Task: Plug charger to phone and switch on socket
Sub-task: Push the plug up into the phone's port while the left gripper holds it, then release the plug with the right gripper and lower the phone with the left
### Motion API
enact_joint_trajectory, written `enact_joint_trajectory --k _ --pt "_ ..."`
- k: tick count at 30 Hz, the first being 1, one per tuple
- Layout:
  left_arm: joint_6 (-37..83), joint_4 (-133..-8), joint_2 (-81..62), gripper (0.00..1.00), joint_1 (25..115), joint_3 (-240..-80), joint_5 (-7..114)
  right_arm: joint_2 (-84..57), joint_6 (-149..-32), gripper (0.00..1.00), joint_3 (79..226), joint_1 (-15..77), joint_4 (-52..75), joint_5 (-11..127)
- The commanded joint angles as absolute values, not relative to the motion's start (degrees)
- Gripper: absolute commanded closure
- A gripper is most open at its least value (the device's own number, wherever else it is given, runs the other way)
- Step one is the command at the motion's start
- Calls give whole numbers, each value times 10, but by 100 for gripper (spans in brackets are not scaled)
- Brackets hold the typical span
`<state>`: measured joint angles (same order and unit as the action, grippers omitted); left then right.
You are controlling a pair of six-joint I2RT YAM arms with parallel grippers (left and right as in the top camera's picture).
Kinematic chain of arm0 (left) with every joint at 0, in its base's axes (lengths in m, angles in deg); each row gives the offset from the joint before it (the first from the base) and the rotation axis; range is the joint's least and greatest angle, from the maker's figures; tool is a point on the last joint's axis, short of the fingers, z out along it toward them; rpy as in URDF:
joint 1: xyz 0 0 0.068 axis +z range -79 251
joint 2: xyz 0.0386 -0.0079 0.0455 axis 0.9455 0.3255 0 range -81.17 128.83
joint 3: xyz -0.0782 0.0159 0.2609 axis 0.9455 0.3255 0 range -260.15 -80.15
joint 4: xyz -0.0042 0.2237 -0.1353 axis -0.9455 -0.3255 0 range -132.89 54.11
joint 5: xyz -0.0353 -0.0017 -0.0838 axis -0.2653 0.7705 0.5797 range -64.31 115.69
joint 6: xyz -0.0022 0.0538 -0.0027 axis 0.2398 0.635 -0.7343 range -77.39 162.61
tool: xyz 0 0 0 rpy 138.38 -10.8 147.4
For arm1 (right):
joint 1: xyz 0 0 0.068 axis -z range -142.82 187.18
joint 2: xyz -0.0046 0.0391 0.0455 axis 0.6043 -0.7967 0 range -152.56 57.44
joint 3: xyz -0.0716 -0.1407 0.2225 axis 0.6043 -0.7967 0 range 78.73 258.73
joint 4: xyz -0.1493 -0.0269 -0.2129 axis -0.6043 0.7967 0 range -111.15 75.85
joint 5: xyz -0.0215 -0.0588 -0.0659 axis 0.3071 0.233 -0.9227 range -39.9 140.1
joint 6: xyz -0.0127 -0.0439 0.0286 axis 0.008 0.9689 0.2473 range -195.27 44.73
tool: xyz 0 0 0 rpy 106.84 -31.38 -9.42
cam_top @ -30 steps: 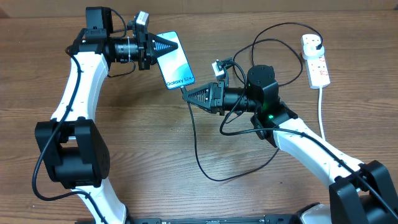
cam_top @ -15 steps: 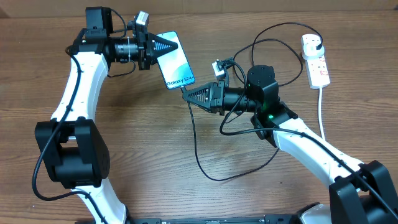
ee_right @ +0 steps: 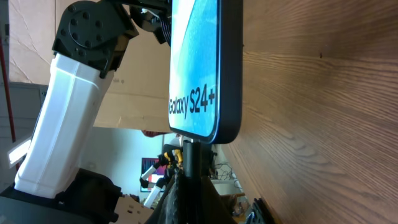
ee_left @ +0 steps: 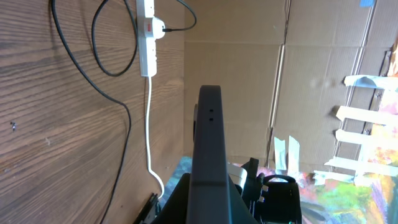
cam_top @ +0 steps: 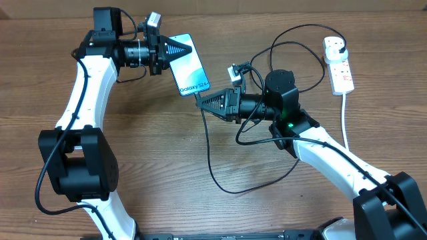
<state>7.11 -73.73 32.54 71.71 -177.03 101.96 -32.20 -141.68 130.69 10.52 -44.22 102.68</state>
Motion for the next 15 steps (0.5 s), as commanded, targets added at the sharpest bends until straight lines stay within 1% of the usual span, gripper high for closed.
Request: enact_joint_trajectory --k 1,9,15 --pt "93 -751 326 96 697 -1777 1079 -327 -1419 96 1305 114 -450 968" --pt "125 -787 326 96 697 -1777 1078 -341 -1419 96 1305 114 -466 970" --pt "126 -788 326 96 698 -1777 1078 -341 -1417 96 1306 114 -474 977"
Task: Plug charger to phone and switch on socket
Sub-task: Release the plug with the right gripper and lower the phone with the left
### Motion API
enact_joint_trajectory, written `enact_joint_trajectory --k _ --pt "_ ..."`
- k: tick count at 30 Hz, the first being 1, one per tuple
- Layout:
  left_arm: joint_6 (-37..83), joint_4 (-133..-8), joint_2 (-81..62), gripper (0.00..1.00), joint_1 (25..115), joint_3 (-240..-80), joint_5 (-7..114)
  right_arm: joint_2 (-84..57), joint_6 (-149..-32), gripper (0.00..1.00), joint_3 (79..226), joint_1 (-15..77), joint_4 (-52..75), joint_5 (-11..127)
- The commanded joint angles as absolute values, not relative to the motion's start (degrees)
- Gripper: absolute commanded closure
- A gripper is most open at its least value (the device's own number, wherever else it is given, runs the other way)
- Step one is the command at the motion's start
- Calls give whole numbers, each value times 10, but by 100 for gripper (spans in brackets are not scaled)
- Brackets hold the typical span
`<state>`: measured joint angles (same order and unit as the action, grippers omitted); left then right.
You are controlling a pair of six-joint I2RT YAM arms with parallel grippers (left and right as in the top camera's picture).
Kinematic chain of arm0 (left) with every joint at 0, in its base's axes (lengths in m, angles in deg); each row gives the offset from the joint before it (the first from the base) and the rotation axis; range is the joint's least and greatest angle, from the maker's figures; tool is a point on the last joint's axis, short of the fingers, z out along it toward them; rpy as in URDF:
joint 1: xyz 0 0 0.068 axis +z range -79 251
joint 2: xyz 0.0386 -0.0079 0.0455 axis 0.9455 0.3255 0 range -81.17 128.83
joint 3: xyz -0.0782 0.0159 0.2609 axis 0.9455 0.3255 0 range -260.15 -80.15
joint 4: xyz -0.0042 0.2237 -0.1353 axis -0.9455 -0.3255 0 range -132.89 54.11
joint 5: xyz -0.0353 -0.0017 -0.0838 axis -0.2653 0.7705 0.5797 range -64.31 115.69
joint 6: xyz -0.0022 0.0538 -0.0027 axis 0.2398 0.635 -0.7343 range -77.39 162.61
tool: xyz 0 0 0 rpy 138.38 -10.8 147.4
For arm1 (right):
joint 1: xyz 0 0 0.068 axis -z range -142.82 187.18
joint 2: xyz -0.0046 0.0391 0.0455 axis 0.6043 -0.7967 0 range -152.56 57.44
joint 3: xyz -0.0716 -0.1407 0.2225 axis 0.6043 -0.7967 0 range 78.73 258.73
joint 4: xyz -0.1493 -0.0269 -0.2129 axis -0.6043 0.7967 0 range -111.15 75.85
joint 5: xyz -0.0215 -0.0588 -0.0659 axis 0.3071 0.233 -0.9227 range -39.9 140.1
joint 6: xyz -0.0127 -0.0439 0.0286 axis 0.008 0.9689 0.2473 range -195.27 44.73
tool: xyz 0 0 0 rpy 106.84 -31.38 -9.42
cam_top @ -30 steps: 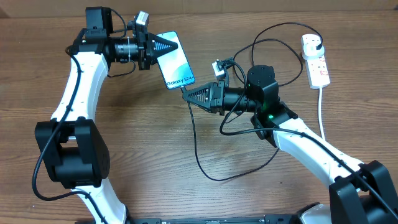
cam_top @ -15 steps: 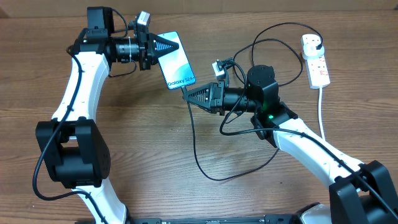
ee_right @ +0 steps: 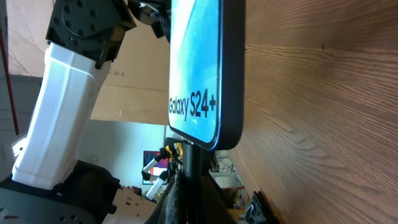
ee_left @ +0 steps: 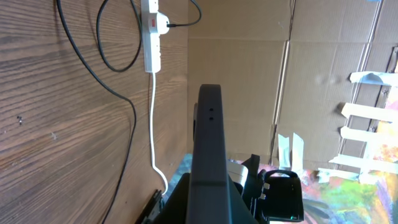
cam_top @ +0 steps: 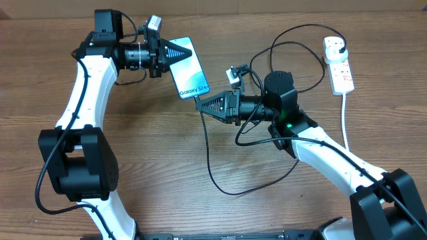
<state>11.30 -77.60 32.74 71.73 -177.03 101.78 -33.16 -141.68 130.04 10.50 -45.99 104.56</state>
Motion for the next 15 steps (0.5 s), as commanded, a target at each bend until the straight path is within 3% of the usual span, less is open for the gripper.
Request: enact_joint_trajectory --k 1,5,11,15 --pt "126 -788 326 95 698 -1777 1078 -341 -1415 96 1306 114 -475 977" --pt "126 -787 326 96 700 -1777 1078 -341 -1410 96 1305 114 -476 982" --pt "126 -787 326 96 714 -1777 1078 -341 -1389 57 1305 119 -474 997" --pt "126 -787 326 96 724 -1777 1078 -341 -1380 49 1305 131 -474 1010"
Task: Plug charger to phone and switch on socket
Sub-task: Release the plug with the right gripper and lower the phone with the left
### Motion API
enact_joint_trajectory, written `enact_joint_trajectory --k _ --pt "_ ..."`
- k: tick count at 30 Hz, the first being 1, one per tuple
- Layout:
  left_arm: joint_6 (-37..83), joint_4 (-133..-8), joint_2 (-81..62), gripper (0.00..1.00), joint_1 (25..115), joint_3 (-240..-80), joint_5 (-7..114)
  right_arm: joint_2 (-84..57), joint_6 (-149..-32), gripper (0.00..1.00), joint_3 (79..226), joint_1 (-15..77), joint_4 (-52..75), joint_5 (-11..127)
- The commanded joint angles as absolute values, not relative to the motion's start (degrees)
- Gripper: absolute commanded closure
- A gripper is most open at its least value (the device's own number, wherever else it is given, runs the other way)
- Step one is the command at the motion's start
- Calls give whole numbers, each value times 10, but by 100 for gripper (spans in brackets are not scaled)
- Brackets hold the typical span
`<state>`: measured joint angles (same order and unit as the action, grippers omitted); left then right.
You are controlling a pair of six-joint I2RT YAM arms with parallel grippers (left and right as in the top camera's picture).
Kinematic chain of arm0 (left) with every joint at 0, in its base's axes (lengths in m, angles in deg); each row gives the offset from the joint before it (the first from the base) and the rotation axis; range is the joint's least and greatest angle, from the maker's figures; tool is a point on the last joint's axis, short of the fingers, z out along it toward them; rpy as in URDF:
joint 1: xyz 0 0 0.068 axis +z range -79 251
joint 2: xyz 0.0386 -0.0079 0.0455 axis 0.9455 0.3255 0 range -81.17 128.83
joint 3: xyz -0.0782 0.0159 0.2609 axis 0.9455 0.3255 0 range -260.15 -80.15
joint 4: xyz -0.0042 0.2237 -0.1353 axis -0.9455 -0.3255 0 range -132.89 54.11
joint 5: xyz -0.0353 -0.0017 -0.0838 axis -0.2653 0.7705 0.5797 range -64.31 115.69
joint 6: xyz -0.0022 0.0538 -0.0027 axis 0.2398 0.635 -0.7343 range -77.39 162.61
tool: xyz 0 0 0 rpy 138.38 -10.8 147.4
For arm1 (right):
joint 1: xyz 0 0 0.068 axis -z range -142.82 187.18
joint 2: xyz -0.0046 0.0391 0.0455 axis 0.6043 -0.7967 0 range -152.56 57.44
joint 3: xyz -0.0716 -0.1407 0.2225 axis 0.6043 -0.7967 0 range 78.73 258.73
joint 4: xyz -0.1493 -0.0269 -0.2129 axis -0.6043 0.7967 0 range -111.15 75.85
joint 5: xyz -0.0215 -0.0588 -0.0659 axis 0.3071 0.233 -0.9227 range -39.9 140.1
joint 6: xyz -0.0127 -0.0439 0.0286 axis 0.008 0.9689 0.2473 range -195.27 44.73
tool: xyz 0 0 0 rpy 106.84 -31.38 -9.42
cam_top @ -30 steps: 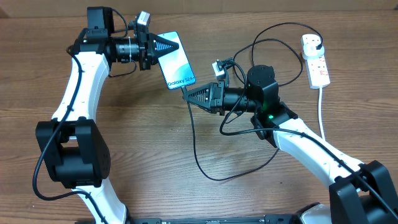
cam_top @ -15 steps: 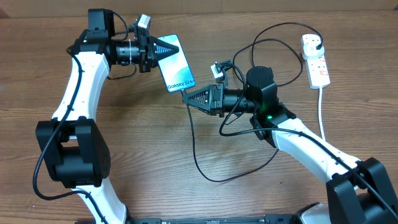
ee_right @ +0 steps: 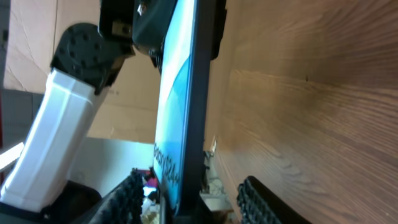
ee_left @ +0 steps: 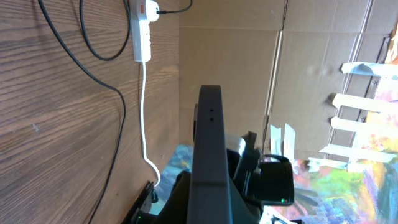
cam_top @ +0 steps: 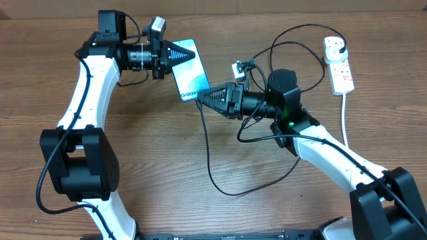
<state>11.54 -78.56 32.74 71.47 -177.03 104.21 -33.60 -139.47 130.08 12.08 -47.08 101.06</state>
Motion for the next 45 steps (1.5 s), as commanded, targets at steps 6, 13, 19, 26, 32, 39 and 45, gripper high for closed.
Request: enact_joint_trajectory --k 6,13,19,26,32,39,45 --pt "140 -787 326 96 733 -1777 1070 -341 -1360 40 1305 157 -474 1037" --pt "213 -789 326 96 733 -1777 1059 -341 -1330 29 1306 201 -459 1068" --pt "230 -843 327 96 730 -1777 937 -341 -1260 25 1306 212 -374 1060" --pt "243 -862 327 96 727 -1777 899 -341 -1194 20 1314 212 -293 1039" --pt "272 -900 327 96 725 -1777 829 -341 -1155 18 1314 212 -240 1011" --pt "311 -942 328 96 722 -1777 789 -341 -1144 17 1314 212 -225 1000" --pt "324 -949 329 96 721 -1779 767 -341 -1143 16 1314 212 -218 1000"
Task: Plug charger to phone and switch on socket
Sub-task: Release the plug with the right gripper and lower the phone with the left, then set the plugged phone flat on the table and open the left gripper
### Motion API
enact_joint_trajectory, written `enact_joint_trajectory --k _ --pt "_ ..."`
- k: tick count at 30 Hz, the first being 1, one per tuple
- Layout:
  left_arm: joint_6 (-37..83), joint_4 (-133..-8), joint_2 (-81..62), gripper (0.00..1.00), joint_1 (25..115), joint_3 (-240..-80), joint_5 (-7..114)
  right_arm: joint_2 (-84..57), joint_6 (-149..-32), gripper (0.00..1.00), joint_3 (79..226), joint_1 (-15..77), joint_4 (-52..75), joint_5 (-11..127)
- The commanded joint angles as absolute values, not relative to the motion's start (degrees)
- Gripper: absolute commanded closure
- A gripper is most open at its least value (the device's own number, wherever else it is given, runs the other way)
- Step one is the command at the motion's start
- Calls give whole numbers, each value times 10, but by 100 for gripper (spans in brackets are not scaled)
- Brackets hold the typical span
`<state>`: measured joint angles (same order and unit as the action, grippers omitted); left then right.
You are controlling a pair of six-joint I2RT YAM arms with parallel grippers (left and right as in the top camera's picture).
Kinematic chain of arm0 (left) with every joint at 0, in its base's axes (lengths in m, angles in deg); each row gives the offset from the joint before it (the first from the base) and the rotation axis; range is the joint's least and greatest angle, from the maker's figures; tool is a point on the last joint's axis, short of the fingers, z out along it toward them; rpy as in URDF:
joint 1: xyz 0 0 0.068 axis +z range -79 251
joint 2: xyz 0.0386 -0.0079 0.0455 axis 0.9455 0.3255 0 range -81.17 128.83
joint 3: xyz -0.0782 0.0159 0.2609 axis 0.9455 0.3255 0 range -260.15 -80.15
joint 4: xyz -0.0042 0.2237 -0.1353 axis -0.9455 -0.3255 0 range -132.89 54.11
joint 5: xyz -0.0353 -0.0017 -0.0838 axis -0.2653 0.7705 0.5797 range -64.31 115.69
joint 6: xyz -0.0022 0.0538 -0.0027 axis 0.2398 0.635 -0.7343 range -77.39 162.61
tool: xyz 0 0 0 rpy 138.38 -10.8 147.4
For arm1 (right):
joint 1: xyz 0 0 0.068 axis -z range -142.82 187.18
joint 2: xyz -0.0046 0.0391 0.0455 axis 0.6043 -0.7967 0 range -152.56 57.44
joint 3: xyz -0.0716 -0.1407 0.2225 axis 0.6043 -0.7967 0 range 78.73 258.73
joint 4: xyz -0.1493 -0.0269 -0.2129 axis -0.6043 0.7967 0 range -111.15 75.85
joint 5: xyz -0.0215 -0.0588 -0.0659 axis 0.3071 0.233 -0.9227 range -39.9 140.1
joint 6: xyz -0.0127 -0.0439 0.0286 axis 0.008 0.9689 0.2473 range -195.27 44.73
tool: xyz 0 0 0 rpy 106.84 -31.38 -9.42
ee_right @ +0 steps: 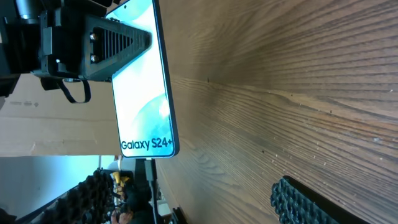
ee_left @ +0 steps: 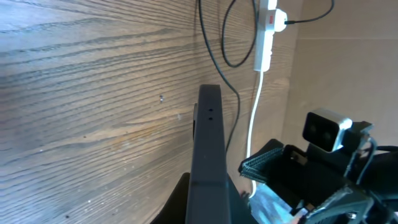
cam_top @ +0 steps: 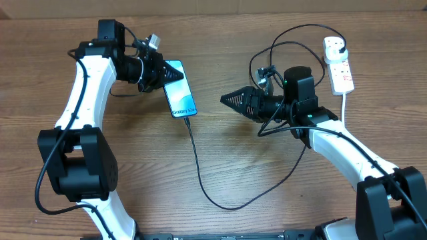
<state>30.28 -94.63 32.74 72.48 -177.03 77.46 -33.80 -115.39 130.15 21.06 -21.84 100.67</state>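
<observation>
The phone (cam_top: 177,90), screen lit with "Galaxy S24+", is tilted just above the table at the left, and my left gripper (cam_top: 162,72) is shut on its top end. In the left wrist view the phone (ee_left: 207,155) shows edge-on between the fingers. The black charger cable (cam_top: 198,173) is plugged into the phone's bottom end (ee_right: 151,171). My right gripper (cam_top: 230,100) is open and empty, well to the right of the phone (ee_right: 143,81). The white socket strip (cam_top: 338,65) lies at the far right with a plug in it.
The slack cable loops across the table's middle and behind my right arm to the plug (cam_top: 335,45) in the strip. The strip's white lead (cam_top: 345,120) runs toward the front. A cardboard wall (ee_left: 348,56) stands behind the table.
My right gripper has moved from the phone's bottom end to a spot well right of it, still open. The left gripper has moved the phone left and lower, with the cable still plugged in.
My left gripper held the phone raised while the right gripper, shut on the cable's connector, was at the phone's bottom end. Then the right fingers stood apart around that end. Now the right gripper is clear and the cable hangs from the phone.
</observation>
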Motion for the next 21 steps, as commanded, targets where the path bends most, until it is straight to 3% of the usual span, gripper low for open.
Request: enact_joint_trajectory --k 1,9,21 --pt "329 -955 329 96 721 -1782 756 -341 -1142 16 1314 212 -216 1000" --pt "389 -1019 329 96 721 -1821 614 -341 -1137 16 1314 211 -203 993" --pt "489 -1020 406 96 719 -1820 656 -341 -1124 12 1314 173 -169 916"
